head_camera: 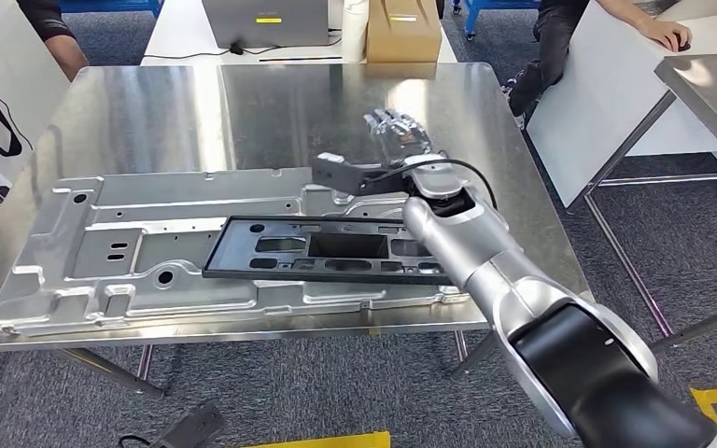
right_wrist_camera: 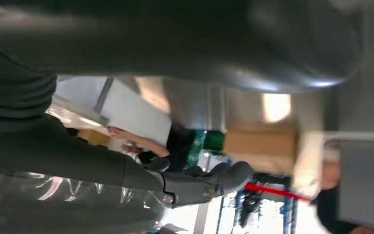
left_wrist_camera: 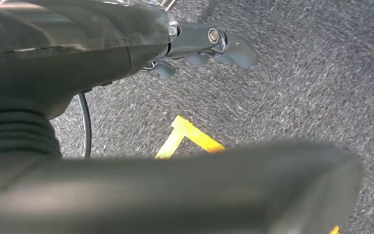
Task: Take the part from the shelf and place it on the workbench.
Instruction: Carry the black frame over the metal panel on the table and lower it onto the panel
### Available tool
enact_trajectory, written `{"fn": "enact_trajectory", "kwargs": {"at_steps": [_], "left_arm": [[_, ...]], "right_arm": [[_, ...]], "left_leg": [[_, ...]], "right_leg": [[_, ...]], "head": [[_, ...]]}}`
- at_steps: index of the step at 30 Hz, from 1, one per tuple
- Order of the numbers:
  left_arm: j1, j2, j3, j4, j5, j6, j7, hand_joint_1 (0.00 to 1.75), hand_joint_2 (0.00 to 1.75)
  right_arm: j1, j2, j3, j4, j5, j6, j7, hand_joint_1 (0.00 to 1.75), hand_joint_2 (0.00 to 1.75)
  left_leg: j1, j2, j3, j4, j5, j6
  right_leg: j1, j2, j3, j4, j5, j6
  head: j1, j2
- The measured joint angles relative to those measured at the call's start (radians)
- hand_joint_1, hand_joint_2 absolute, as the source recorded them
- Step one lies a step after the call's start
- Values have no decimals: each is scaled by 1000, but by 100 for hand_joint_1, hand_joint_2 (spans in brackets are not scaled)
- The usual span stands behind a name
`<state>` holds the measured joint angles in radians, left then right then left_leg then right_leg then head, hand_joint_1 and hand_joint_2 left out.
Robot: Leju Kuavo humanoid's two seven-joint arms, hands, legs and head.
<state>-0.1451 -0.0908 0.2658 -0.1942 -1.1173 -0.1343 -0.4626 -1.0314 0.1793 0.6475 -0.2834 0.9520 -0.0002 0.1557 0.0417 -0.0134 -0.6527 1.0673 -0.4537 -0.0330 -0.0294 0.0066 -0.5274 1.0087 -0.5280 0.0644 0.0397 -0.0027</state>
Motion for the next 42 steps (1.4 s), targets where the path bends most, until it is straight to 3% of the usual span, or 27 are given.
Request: {"fn": "enact_trajectory", "kwargs": {"at_steps": [9, 13, 19, 23, 25, 28, 29, 30, 31, 32, 34, 36, 37, 39, 40, 42], "left_arm": [[1, 1, 4, 0, 4, 2, -1, 0, 0], [0, 1, 6, 0, 16, 0, 2, 0, 0], [0, -9, 14, 0, 27, 1, 20, 0, 0], [-3, -18, 16, 0, 37, 4, 23, 0, 0], [-9, -26, 18, 0, 44, 9, 25, 0, 0], [-18, -34, 23, 0, 57, 18, 27, 0, 0], [-19, -36, 25, 0, 61, 21, 27, 0, 0], [-19, -38, 27, 0, 66, 24, 27, 0, 0], [-20, -41, 29, 0, 72, 27, 26, 0, 0], [-20, -43, 31, -1, 78, 29, 25, 0, 0], [-22, -44, 38, -1, 87, 33, 23, 0, 0], [-23, -44, 43, -1, 90, 34, 23, 0, 0], [-23, -45, 44, -1, 91, 34, 24, 0, 0], [-25, -48, 44, -1, 91, 34, 28, 0, 0], [-27, -49, 44, -1, 91, 33, 29, 0, 0], [-29, -50, 45, -1, 92, 33, 34, 0, 0]], "right_arm": [[-46, -50, -42, 0, 29, -151, 21, 0, 0], [-44, -53, -39, -1, 91, -298, 4, 0, 0], [-29, -39, -39, -29, 138, -601, -99, 0, 0], [6, -12, -67, -123, 173, -689, -199, 0, 0], [30, 8, -93, -183, 176, -696, -263, 0, 0], [77, 39, -117, -253, 148, -697, -339, 0, 0], [97, 46, -121, -275, 125, -688, -357, 0, 0], [117, 53, -123, -300, 94, -669, -375, 0, 0], [135, 58, -124, -330, 53, -640, -392, 0, 0], [152, 63, -123, -362, 12, -606, -406, 0, 0], [179, 73, -115, -427, -47, -552, -418, 0, 0], [203, 77, -99, -486, -66, -531, -412, 0, 0], [211, 79, -91, -512, -69, -527, -406, 0, 0], [217, 80, -76, -560, -74, -522, -395, 0, 0], [217, 81, -69, -583, -76, -521, -391, 0, 0], [218, 81, -53, -625, -80, -514, -383, 0, 0]], "left_leg": [[0, 0, 0, 0, 0, 0], [0, 0, 1, 0, 0, 0], [0, 0, 0, 0, 0, 0], [-4, 3, 8, -9, 2, 9], [3, 7, 19, -27, 8, 14], [8, 9, 24, -33, 9, 15], [10, 9, 24, -33, 8, 14], [13, 7, 25, -32, 7, 10], [18, 6, 26, -30, 5, 4], [23, 4, 26, -26, 1, -4], [25, 2, 23, -16, -5, -26], [22, 1, 19, -17, -2, -45], [23, 1, 20, -22, 2, -52], [25, 7, 19, -18, -5, -59], [24, 11, 9, 9, -24, -57], [13, 16, -39, 131, -91, -52]], "right_leg": [[0, 0, 0, 0, 0, 0], [1, 0, 0, 1, 0, 0], [1, 0, 0, 1, 0, 0], [-4, 0, 4, -8, 1, 5], [-4, 0, -17, 34, -23, 5], [-4, 0, -122, 218, -94, 8], [-6, 0, -152, 261, -98, 10], [-8, 0, -166, 269, -81, 12], [-12, -1, -161, 238, -46, 14], [-16, -1, -142, 178, -1, 18], [-20, 0, -106, 75, 49, 22], [-17, 2, -101, 51, 50, 13], [-16, 4, -104, 54, 50, 2], [-17, 4, -105, 55, 52, -14], [-18, 4, -104, 55, 54, -22], [-14, 2, -102, 54, 54, -36]], "head": [[0, 0], [0, 0], [-1, 0], [-4, 0], [-2, 0], [8, 0], [9, 0], [10, 0], [13, 0], [16, 0], [26, 0], [26, 0], [22, 0], [7, 0], [-1, 0], [-18, 0]]}}
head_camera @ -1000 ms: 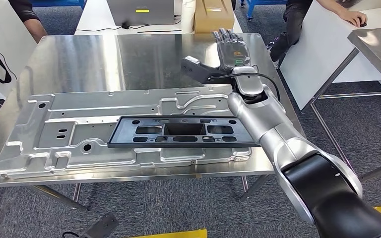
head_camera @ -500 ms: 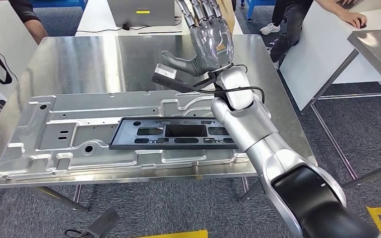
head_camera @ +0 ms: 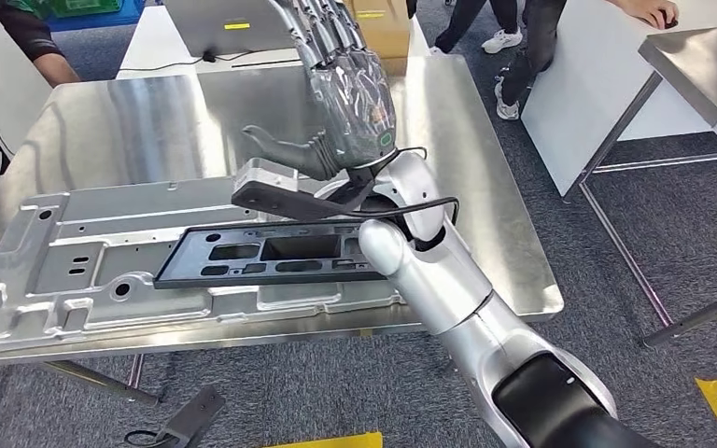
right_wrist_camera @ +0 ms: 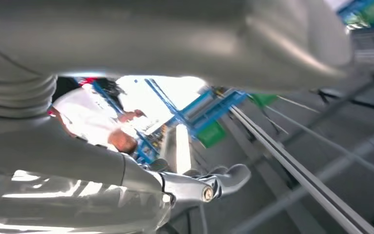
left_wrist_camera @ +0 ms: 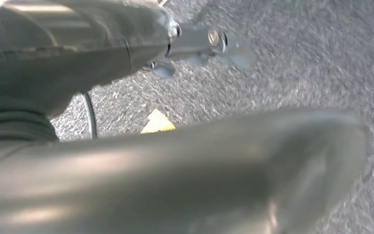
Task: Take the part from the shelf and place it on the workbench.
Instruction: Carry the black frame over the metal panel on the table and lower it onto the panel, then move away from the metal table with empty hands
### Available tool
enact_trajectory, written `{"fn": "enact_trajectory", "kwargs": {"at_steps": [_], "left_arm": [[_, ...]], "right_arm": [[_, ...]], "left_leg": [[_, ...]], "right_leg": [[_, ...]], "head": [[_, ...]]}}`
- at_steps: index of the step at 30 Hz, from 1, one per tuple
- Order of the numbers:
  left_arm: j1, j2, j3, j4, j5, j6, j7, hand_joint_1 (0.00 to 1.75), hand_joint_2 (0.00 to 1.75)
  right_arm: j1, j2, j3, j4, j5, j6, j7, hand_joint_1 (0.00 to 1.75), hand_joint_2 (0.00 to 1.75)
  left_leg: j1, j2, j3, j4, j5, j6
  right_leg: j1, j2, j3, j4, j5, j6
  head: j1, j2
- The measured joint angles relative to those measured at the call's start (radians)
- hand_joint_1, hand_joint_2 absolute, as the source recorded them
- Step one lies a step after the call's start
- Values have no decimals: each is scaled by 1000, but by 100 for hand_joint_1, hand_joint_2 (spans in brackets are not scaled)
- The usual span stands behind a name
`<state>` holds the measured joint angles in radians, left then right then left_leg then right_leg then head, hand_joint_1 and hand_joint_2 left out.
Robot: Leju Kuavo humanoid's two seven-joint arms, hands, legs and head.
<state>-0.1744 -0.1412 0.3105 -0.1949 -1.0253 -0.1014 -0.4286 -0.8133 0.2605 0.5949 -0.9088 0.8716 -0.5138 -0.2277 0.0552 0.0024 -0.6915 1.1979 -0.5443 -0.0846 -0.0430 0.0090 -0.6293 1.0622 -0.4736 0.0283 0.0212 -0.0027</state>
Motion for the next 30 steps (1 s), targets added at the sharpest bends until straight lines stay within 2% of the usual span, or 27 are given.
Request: {"fn": "enact_trajectory", "kwargs": {"at_steps": [1, 2, 3, 4, 6, 7, 8, 12, 14, 16, 17, 18, 19, 20, 22, 23, 24, 26, 28, 29, 30], "left_arm": [[0, 0, 0, 0, 0, 0, 2, 0, 0], [0, 0, 0, 0, 1, -1, 4, 0, 0], [0, 0, 0, 0, 1, -1, 5, 0, 0], [0, 0, 0, 0, 1, -2, 6, 0, 0], [-1, -1, 0, 0, 0, -2, 6, 0, 0], [-2, -2, 0, 0, 0, -2, 6, 0, 0], [-2, -4, 0, 0, -1, -2, 7, 0, 0], [-2, -13, 0, 0, -4, -6, 10, 0, 0], [-4, -15, 1, 0, -4, -7, 10, 0, 0], [-4, -18, 1, 0, -4, -9, 9, 0, 0], [-4, -19, 1, 0, -4, -10, 9, 0, 0], [-4, -20, 1, 0, -4, -12, 8, 0, 0], [-4, -20, 1, 0, -4, -13, 8, 0, 0], [-4, -20, 1, 0, -4, -13, 7, 0, 0], [-5, -21, 1, 0, -4, -13, 7, 0, 0], [-5, -22, 1, 0, -4, -13, 7, 0, 0], [-5, -22, 1, 0, -4, -13, 7, 0, 0], [-6, -23, 1, 0, -4, -14, 7, 0, 0], [-5, -23, 0, 0, -4, -14, 7, 0, 0], [-5, -23, 0, 0, -5, -14, 7, 0, 0], [-5, -23, 0, 0, -5, -13, 7, 0, 0]], "right_arm": [[2, -1, 7, -17, -1, 4, 3, 0, 0], [6, -2, 15, -32, -2, 8, 7, 0, 0], [9, -4, 21, -46, -3, 10, 11, 0, 0], [12, -5, 28, -61, -4, 10, 15, 0, 0], [15, -6, 40, -86, -6, 11, 21, 0, 0], [16, -6, 44, -96, -6, 12, 23, 0, 0], [17, -7, 48, -104, -6, 13, 25, 0, 0], [27, -16, 66, -122, -6, 18, 31, 0, 0], [28, -21, 71, -126, -7, 19, 35, 0, 0], [31, -25, 75, -128, -9, 19, 37, 0, 0], [34, -27, 77, -129, -10, 19, 37, 0, 0], [37, -30, 79, -129, -11, 19, 38, 0, 0], [40, -32, 82, -129, -11, 19, 39, 0, 0], [41, -34, 84, -129, -12, 19, 39, 0, 0], [40, -35, 88, -129, -13, 19, 39, 0, 0], [39, -35, 90, -130, -14, 19, 39, 0, 0], [39, -35, 91, -130, -16, 19, 39, 0, 0], [41, -36, 92, -131, -18, 19, 39, 0, 0], [44, -37, 93, -131, -20, 18, 38, 0, 0], [45, -37, 93, -131, -23, 18, 38, 0, 0], [47, -37, 93, -131, -25, 17, 37, 0, 0]], "left_leg": [[-6, 0, -29, 72, -30, 2], [-12, -1, -49, 125, -47, 5], [-16, -1, -53, 141, -44, 8], [-19, -1, -39, 117, -25, 12], [-22, 0, 23, -7, 32, 19], [-24, -2, 49, -65, 49, 22], [-25, -4, 64, -100, 56, 25], [-28, -11, 59, -114, 62, 46], [-25, -10, 55, -117, 69, 59], [-26, -7, 49, -118, 75, 69], [-28, -6, 45, -118, 78, 72], [-29, -6, 41, -118, 81, 74], [-31, -5, 38, -118, 84, 75], [-32, -5, 36, -118, 87, 75], [-32, -6, 33, -118, 92, 70], [-32, -6, 31, -118, 96, 65], [-32, -6, 29, -119, 100, 59], [-31, -6, 27, -125, 111, 44], [-30, -6, 23, -119, 102, 34], [-31, -7, 16, -97, 80, 31], [-31, -7, 2, -53, 45, 30]], "right_leg": [[4, -1, 0, 0, 0, -5], [8, -1, 1, 0, 1, -9], [11, -1, 1, 1, 1, -10], [13, 0, 1, 2, 1, -11], [15, 2, 1, 6, 0, -9], [17, 3, -2, 9, -1, -7], [20, 3, -5, 11, 0, -4], [21, 0, -10, 8, 4, 14], [21, -1, -29, 56, -35, 19], [22, -1, -75, 171, -103, 21], [22, -1, -96, 227, -127, 20], [22, -1, -106, 259, -136, 20], [23, -1, -99, 256, -128, 19], [23, -1, -72, 217, -106, 17], [27, -1, 6, 85, -56, 8], [32, -1, 34, 34, -41, 3], [36, 0, 47, 5, -35, -2], [43, 1, 44, -5, -29, -11], [38, -1, 40, -11, -17, -23], [35, -2, 37, -15, -10, -30], [33, -4, 34, -17, -5, -36]], "head": [[-5, 0], [-8, 0], [-9, 0], [-9, 0], [-10, 0], [-12, 0], [-13, 0], [-12, 0], [-6, 0], [3, 0], [7, 0], [9, 0], [12, 0], [14, 0], [18, 0], [18, 0], [19, 0], [18, 0], [15, 0], [11, 0], [5, 0]]}}
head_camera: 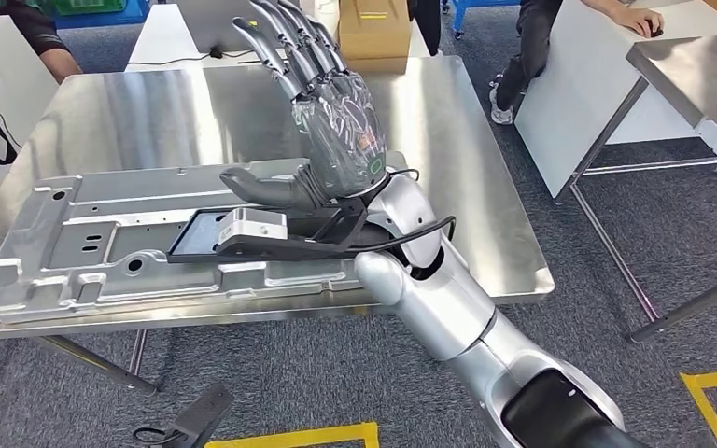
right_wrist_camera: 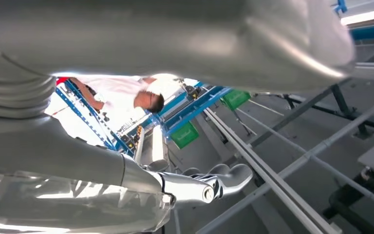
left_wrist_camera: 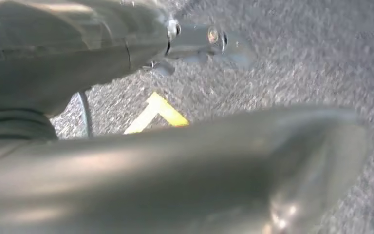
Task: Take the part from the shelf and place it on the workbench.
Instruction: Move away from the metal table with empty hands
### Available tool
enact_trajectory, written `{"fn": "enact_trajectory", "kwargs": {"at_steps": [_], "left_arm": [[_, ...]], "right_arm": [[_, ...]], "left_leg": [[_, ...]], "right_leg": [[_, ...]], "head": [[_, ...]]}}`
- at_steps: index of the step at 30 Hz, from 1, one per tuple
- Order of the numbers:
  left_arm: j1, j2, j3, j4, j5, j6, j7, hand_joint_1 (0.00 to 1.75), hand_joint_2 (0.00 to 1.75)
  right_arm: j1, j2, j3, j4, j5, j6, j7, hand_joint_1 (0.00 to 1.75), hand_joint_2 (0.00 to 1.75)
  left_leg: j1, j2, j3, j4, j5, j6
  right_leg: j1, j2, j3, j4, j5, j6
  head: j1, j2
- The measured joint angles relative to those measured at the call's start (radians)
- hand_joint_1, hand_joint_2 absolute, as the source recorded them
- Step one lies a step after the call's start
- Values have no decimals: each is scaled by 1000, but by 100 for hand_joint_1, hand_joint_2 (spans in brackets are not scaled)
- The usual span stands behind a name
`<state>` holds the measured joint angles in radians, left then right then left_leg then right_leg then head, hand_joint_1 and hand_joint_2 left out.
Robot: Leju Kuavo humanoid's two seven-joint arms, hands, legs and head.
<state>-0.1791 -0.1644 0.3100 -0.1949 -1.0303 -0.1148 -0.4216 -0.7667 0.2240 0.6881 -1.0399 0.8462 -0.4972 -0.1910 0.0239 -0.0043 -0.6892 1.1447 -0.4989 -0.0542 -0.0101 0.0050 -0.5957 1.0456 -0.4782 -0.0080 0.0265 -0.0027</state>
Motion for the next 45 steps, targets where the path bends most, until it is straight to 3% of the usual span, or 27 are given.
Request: {"fn": "enact_trajectory", "kwargs": {"at_steps": [2, 3, 4, 5, 8, 9, 12, 14, 17, 18, 19, 20, 21, 23, 25, 27, 29, 30, 32, 34, 35, 36, 38, 39, 41, 43, 45], "left_arm": [[0, 0, 0, 0, 0, 1, 2, 0, 0], [1, 0, 0, 0, 0, 2, 3, 0, 0], [1, 0, 0, 0, 0, 2, 4, 0, 0], [1, 0, 0, 0, 0, 3, 5, 0, 0], [-1, -1, -1, -1, 1, 6, 9, 0, 0], [-1, -2, -1, -1, 2, 7, 11, 0, 0], [2, -6, 0, -2, 5, 12, 17, 0, 0], [2, -6, 0, -2, 8, 15, 20, 0, 0], [2, -7, 1, -3, 11, 18, 22, 0, 0], [2, -8, 1, -3, 11, 19, 23, 0, 0], [3, -8, 1, -3, 12, 19, 24, 0, 0], [3, -8, 1, -3, 14, 19, 25, 0, 0], [3, -8, 1, -3, 15, 19, 26, 0, 0], [2, -9, 1, -4, 16, 19, 27, 0, 0], [2, -10, 1, -4, 17, 20, 28, 0, 0], [2, -12, 1, -4, 18, 21, 28, 0, 0], [2, -13, 1, -4, 19, 21, 29, 0, 0], [2, -13, 1, -4, 19, 22, 29, 0, 0], [2, -13, 0, -4, 19, 22, 30, 0, 0], [2, -13, 0, -4, 20, 22, 31, 0, 0], [2, -13, 0, -4, 21, 22, 31, 0, 0], [2, -13, 0, -5, 22, 22, 31, 0, 0], [0, -14, 0, -5, 24, 22, 32, 0, 0], [-1, -14, 0, -6, 24, 23, 32, 0, 0], [0, -15, 0, -5, 25, 23, 32, 0, 0], [2, -16, 0, -5, 26, 24, 32, 0, 0], [2, -16, 1, -6, 28, 25, 33, 0, 0]], "right_arm": [[9, -1, 0, 0, -7, -3, -4, 0, 0], [16, -2, 0, 0, -10, -4, -6, 0, 0], [23, -4, 0, 0, -13, -5, -7, 0, 0], [28, -5, 0, 0, -16, -6, -9, 0, 0], [34, -8, 0, -4, -27, -7, -14, 0, 0], [35, -8, 0, -5, -32, -8, -17, 0, 0], [43, -10, 2, -7, -42, -8, -25, 0, 0], [47, -12, 4, -7, -48, -8, -29, 0, 0], [52, -14, 7, -6, -53, -8, -34, 0, 0], [56, -15, 8, -6, -55, -8, -36, 0, 0], [60, -16, 9, -5, -57, -8, -38, 0, 0], [62, -16, 10, -5, -58, -8, -39, 0, 0], [64, -16, 10, -4, -59, -8, -40, 0, 0], [63, -14, 11, -4, -61, -8, -42, 0, 0], [63, -12, 12, -3, -63, -8, -43, 0, 0], [65, -10, 12, -1, -65, -8, -43, 0, 0], [66, -6, 13, 2, -69, -7, -47, 0, 0], [67, -3, 13, 4, -72, -7, -50, 0, 0], [72, 4, 14, 10, -83, -6, -59, 0, 0], [82, 8, 17, 18, -93, -2, -66, 0, 0], [88, 10, 20, 22, -96, 1, -68, 0, 0], [93, 12, 23, 26, -99, 4, -71, 0, 0], [100, 18, 29, 34, -108, 6, -76, 0, 0], [104, 22, 32, 38, -115, 5, -80, 0, 0], [115, 29, 39, 48, -129, 6, -90, 0, 0], [129, 33, 46, 60, -146, 9, -101, 0, 0], [141, 36, 51, 72, -158, 12, -108, 0, 0]], "left_leg": [[-2, 0, -36, 123, -75, -1], [-2, 0, -45, 169, -96, -1], [-2, 0, -38, 181, -99, -1], [-2, 0, -12, 153, -84, -1], [-3, 0, 104, -37, -24, 3], [-4, 0, 121, -73, -17, 7], [-9, -3, 116, -86, -8, 25], [-6, 0, 107, -88, 3, 42], [-5, 4, 84, -89, 21, 56], [-5, 5, 77, -88, 27, 56], [-5, 5, 69, -88, 32, 56], [-5, 5, 63, -88, 37, 54], [-5, 4, 58, -88, 41, 53], [-6, 4, 52, -87, 48, 46], [-6, 3, 48, -89, 58, 34], [-6, 2, 46, -93, 68, 20], [-6, 2, 37, -77, 48, 11], [-6, 2, 25, -44, 18, 9], [-5, 2, -12, 76, -65, 6], [-4, 2, -29, 170, -104, 3], [-4, 2, -14, 166, -96, 2], [-3, 2, 20, 121, -73, 1], [-1, 2, 107, -19, -32, 0], [-1, 1, 135, -69, -22, 1], [-5, -3, 144, -96, -21, 7], [-4, -4, 133, -95, -12, 22], [-2, -2, 119, -96, 2, 42]], "right_leg": [[2, -1, -11, 0, 9, -8], [3, -1, -18, 1, 14, -9], [3, -1, -24, 1, 19, -9], [3, -1, -29, 2, 23, -8], [3, 0, -40, 6, 33, 2], [4, 0, -44, 7, 37, 7], [5, 0, -51, 5, 48, 23], [3, -1, -63, 27, 22, 32], [1, -1, -124, 190, -90, 38], [1, -1, -139, 244, -115, 39], [1, -1, -141, 271, -121, 39], [1, -1, -123, 259, -109, 38], [1, -1, -87, 210, -85, 37], [4, 0, 3, 72, -42, 30], [10, 1, 48, -5, -33, 24], [13, 1, 46, -14, -29, 18], [8, -2, 38, -21, -15, 7], [5, -4, 32, -24, -7, 0], [4, -6, 17, -24, 6, -11], [4, -6, 0, -23, 18, -13], [4, -6, -8, -22, 24, -11], [3, -6, -15, -20, 28, -9], [1, -6, -29, -11, 35, -2], [2, -6, -34, -8, 38, 2], [6, -6, -42, -4, 48, 14], [5, -6, -47, -3, 52, 25], [2, -5, -65, 34, 12, 33]], "head": [[-10, 0], [-12, 0], [-13, 0], [-14, 0], [-16, 0], [-16, 0], [-16, 0], [-13, 0], [-2, 0], [0, 0], [2, 0], [3, 0], [6, 0], [10, 0], [12, 0], [11, 0], [7, 0], [2, 0], [-9, 0], [-12, 0], [-13, 0], [-13, 0], [-16, 0], [-17, 0], [-18, 0], [-16, 0], [-12, 0]]}}
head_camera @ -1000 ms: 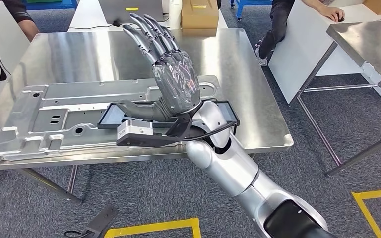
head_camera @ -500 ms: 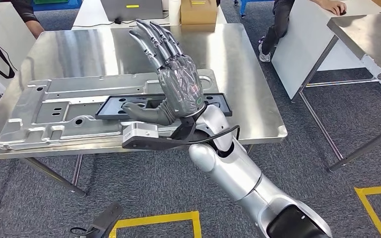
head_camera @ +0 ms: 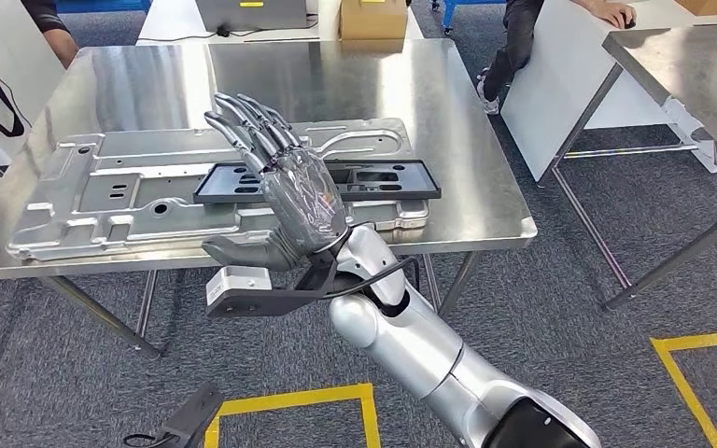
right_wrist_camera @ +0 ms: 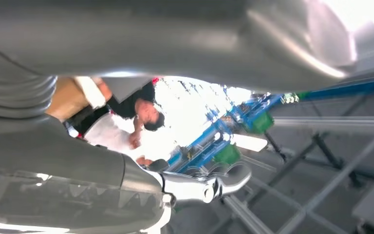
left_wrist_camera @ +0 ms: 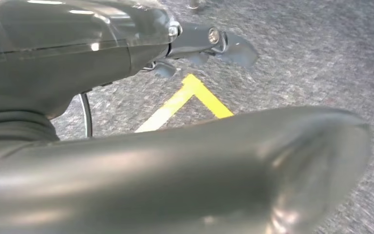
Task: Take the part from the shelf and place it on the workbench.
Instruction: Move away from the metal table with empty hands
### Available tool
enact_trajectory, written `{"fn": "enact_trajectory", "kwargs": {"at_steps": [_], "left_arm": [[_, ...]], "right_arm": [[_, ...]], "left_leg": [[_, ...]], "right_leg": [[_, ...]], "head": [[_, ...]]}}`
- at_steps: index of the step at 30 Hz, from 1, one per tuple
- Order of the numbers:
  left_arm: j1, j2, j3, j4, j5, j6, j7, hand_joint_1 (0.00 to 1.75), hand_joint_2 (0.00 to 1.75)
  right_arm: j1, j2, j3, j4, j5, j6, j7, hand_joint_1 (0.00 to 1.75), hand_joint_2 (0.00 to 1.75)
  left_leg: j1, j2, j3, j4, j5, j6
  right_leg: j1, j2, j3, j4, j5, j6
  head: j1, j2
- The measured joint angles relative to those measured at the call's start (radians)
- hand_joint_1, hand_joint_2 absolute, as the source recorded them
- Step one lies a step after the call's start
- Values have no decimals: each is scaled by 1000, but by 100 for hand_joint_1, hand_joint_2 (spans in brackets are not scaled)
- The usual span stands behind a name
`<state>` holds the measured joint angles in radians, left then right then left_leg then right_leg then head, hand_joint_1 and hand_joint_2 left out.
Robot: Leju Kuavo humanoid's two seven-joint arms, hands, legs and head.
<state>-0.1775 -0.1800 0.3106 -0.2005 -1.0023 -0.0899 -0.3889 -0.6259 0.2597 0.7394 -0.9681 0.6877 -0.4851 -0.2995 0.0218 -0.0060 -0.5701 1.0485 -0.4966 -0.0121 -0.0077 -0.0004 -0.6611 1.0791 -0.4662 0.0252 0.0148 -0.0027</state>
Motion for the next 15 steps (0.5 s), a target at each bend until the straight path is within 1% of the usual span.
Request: {"fn": "enact_trajectory", "kwargs": {"at_steps": [1, 2, 3, 4, 5, 6, 7, 8, 9, 10, 11, 12, 13, 14, 15], "left_arm": [[0, 0, 0, 0, 1, 0, 0, 0, 0], [1, 0, 0, 0, 1, 1, 0, 0, 0], [2, 0, 0, 0, 2, 1, 0, 0, 0], [3, 0, 0, 0, 3, 1, 1, 0, 0], [4, 0, 0, 0, 4, 1, 1, 0, 0], [4, 0, 1, 0, 6, 1, 1, 0, 0], [5, 0, 1, 0, 6, 2, 1, 0, 0], [5, 0, 1, 0, 7, 3, 1, 0, 0], [4, 0, 1, 0, 8, 4, 1, 0, 0], [4, 0, 1, 0, 9, 5, 1, 0, 0], [4, 0, 1, 0, 10, 6, 1, 0, 0], [5, 0, 1, 0, 12, 7, 0, 0, 0], [6, 0, 0, 0, 13, 8, 0, 0, 0], [7, 0, 0, 0, 14, 8, 0, 0, 0], [9, 1, 0, 0, 15, 9, 0, 0, 0]], "right_arm": [[6, 1, 2, 6, -5, 1, -3, 0, 0], [13, 2, 4, 12, -10, 2, -7, 0, 0], [21, 2, 7, 20, -16, 6, -11, 0, 0], [30, 3, 10, 29, -24, 10, -15, 0, 0], [39, 5, 14, 41, -32, 14, -20, 0, 0], [47, 6, 17, 53, -39, 17, -24, 0, 0], [54, 9, 20, 64, -46, 17, -30, 0, 0], [58, 13, 22, 75, -53, 18, -35, 0, 0], [61, 18, 23, 84, -61, 18, -41, 0, 0], [63, 22, 24, 95, -70, 20, -47, 0, 0], [65, 25, 25, 108, -80, 24, -52, 0, 0], [69, 27, 26, 122, -89, 29, -55, 0, 0], [75, 27, 26, 138, -98, 33, -58, 0, 0], [81, 28, 27, 155, -105, 35, -63, 0, 0], [86, 29, 27, 174, -111, 34, -68, 0, 0]], "left_leg": [[0, 1, -9, 0, 7, 7], [0, 1, -19, 0, 14, 12], [-1, 2, -30, 0, 22, 14], [-2, 2, -39, 1, 29, 14], [-3, 2, -49, 1, 36, 14], [-4, 2, -56, 1, 42, 13], [-5, 1, -63, 2, 48, 12], [-7, 1, -68, 1, 53, 9], [-7, 1, -72, 1, 59, 5], [-7, 1, -75, 0, 65, 0], [-5, 1, -77, -1, 71, -7], [-4, 2, -77, -4, 77, -13], [-2, 1, -78, -5, 80, -19], [-2, 1, -82, 0, 72, -24], [-3, 1, -90, 20, 48, -27]], "right_leg": [[-1, 0, -18, 48, -40, 2], [-1, 0, -40, 112, -82, 4], [-1, 0, -59, 177, -115, 4], [-1, 0, -68, 222, -131, 4], [-1, 0, -60, 233, -128, 4], [-1, 0, -33, 206, -109, 2], [1, 0, 11, 145, -82, -2], [3, 0, 60, 71, -67, -7], [7, 1, 100, 7, -57, -12], [11, 1, 126, -38, -54, -17], [15, 2, 135, -58, -57, -20], [18, 2, 134, -62, -52, -22], [15, 2, 132, -65, -45, -25], [13, 0, 128, -69, -37, -30], [9, -1, 122, -73, -28, -36]], "head": [[3, 0], [7, 0], [10, 0], [12, 0], [14, 0], [16, 0], [19, 0], [21, 0], [21, 0], [22, 0], [22, 0], [21, 0], [22, 0], [22, 0], [18, 0]]}}
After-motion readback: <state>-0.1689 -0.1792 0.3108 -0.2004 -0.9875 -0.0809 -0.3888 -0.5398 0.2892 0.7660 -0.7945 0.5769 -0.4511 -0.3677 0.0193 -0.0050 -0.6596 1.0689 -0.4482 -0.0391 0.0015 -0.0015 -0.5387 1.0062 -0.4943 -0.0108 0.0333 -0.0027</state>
